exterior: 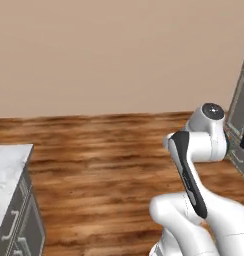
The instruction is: Pick the two oranges from the fridge and place them on the plate next to the blender to make a fruit smoothie.
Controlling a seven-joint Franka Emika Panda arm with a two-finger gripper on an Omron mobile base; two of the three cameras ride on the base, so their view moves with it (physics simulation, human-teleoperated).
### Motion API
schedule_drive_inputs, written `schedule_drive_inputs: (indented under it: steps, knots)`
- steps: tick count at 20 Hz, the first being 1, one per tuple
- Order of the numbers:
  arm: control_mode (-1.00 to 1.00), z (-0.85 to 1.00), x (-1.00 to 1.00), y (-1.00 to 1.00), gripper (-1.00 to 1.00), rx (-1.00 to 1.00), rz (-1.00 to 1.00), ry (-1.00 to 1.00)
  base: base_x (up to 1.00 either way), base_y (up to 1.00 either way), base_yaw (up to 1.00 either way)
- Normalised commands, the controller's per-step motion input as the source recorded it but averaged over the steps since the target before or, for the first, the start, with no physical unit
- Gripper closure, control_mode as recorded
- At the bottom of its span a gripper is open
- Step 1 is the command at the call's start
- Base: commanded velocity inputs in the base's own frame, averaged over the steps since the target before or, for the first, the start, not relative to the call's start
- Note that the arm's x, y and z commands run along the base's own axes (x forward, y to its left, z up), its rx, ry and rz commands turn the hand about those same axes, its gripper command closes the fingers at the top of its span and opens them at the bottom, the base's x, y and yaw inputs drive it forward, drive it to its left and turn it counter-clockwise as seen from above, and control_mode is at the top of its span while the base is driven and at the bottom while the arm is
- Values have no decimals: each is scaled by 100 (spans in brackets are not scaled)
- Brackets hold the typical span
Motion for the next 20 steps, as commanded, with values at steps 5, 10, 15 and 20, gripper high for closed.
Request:
schedule_drive_inputs:
  steps: [5,10,15,20]
  knots:
    - [100,0,0,0,-100,0,0,0,17,0,-69]
    - [100,0,0,0,-100,0,0,0,76,9,-51]
    - [100,0,0,0,-100,0,0,0,8,5,-76]
    - [100,0,0,0,-100,0,0,0,4,2,-81]
